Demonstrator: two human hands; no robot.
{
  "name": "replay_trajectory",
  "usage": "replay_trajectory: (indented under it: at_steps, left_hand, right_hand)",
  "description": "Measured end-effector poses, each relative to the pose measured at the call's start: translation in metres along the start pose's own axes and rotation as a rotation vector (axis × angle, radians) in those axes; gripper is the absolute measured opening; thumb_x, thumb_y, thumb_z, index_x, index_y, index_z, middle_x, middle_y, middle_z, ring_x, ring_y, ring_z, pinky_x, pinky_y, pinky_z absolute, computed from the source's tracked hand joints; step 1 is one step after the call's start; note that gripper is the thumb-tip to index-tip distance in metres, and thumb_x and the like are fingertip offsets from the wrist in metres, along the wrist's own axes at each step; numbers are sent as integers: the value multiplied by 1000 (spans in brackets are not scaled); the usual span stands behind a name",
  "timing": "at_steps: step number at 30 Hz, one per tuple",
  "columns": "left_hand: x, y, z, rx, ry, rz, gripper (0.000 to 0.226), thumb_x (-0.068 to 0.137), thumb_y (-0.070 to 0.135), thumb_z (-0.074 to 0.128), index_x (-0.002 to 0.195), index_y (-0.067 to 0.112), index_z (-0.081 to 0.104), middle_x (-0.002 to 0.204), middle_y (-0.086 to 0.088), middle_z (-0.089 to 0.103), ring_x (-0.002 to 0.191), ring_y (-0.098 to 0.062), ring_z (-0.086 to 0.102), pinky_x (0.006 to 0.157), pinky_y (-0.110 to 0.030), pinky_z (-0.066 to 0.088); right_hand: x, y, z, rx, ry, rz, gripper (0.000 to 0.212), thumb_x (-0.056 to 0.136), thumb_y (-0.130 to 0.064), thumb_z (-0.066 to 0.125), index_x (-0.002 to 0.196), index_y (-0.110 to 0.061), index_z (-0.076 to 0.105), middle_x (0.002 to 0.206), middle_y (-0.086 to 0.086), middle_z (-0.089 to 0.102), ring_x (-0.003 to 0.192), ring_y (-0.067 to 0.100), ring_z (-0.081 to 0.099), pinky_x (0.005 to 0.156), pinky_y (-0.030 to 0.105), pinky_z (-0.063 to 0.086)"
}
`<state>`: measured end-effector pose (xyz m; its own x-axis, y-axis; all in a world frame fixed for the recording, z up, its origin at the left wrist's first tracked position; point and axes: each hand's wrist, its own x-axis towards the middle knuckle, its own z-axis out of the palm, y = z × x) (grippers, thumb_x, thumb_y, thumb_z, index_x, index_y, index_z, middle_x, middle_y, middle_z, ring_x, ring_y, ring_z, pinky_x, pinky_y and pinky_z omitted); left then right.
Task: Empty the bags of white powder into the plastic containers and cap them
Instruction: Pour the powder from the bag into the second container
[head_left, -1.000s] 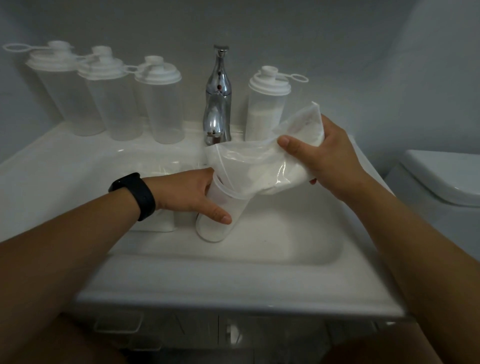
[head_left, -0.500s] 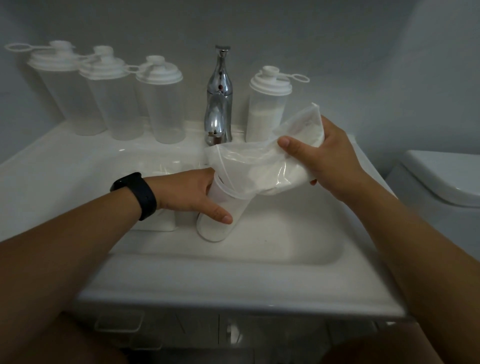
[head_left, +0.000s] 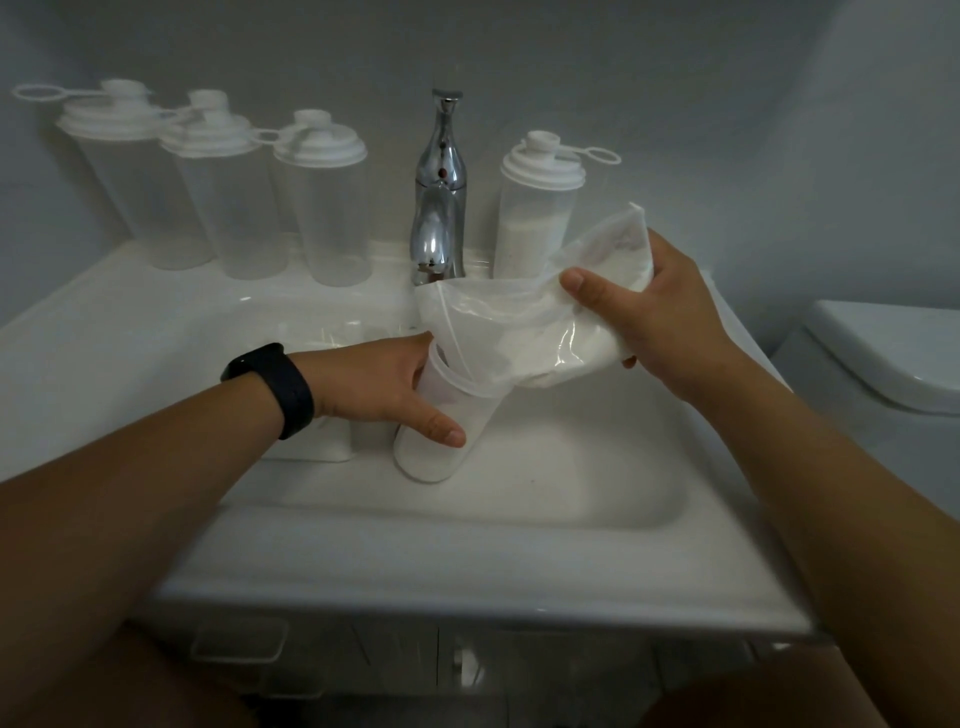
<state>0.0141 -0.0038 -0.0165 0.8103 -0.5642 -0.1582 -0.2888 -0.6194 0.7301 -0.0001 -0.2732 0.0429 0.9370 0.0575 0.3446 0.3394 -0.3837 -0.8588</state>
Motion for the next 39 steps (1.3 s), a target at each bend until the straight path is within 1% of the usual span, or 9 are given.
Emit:
replay_trajectory:
  at_steps: [6, 11, 18, 21, 25, 28, 31, 35, 39]
  left_hand:
    - [0, 0, 0, -23, -8, 6, 76, 66, 43, 90, 132, 43, 51, 122, 34, 64, 116, 7, 60, 96, -14, 47]
    - [-1, 3, 0, -21, -6, 9, 71, 67, 40, 88, 128, 44, 52, 119, 38, 63, 114, 11, 59, 92, -6, 45]
    - [-2, 3, 1, -1, -6, 10, 67, 69, 37, 88, 126, 43, 54, 117, 38, 64, 112, 12, 60, 91, -6, 45]
    - [-2, 1, 1, -22, 1, 3, 75, 69, 37, 89, 133, 40, 52, 123, 32, 65, 116, 7, 61, 95, -12, 47]
    - [-2, 3, 0, -4, -10, 2, 67, 68, 38, 88, 126, 42, 55, 116, 36, 66, 111, 10, 61, 91, -7, 46]
    - [-1, 2, 0, -11, 0, -1, 72, 66, 40, 89, 129, 42, 53, 120, 33, 66, 114, 9, 61, 93, -9, 46]
    - [-1, 3, 0, 4, -16, 3, 60, 68, 38, 87, 119, 42, 57, 111, 40, 66, 107, 13, 61, 88, -5, 45]
    - [0, 0, 0, -22, -1, 3, 75, 66, 42, 90, 131, 41, 54, 121, 33, 65, 115, 7, 61, 97, -14, 47]
    - [0, 1, 0, -13, -18, 13, 68, 68, 39, 89, 127, 42, 55, 118, 36, 65, 114, 9, 61, 95, -12, 46]
  right_hand:
    - [0, 1, 0, 10, 1, -5, 24, 87, -39, 79, 103, -33, 63, 88, -4, 74, 66, 8, 70, 41, 26, 47]
    - [0, 0, -1, -1, 1, 2, 22, 87, -40, 80, 100, -38, 62, 87, -7, 73, 66, 6, 70, 41, 25, 46]
    - [-2, -3, -1, -1, -2, -1, 23, 87, -40, 80, 100, -37, 62, 86, -8, 73, 66, 6, 69, 42, 26, 47]
    - [-2, -4, 0, 12, 14, 4, 23, 86, -39, 80, 100, -37, 62, 84, -8, 72, 65, 5, 69, 41, 25, 47]
    - [-2, -5, -1, -7, -3, 0, 22, 87, -39, 79, 99, -37, 61, 86, -7, 73, 65, 5, 69, 41, 25, 48]
    - [-2, -5, -1, -2, -1, -3, 22, 87, -39, 79, 100, -37, 61, 87, -7, 73, 66, 5, 70, 41, 26, 48]
    - [-2, -5, -1, -19, -12, -4, 23, 87, -40, 79, 100, -38, 61, 86, -8, 73, 66, 5, 70, 41, 25, 48]
    - [-2, -6, -1, -17, 7, -8, 23, 86, -42, 79, 99, -41, 60, 86, -9, 72, 68, 5, 70, 41, 25, 49]
    - [-2, -5, -1, -22, 7, -12, 23, 86, -42, 79, 100, -40, 60, 86, -9, 73, 68, 6, 70, 42, 26, 49]
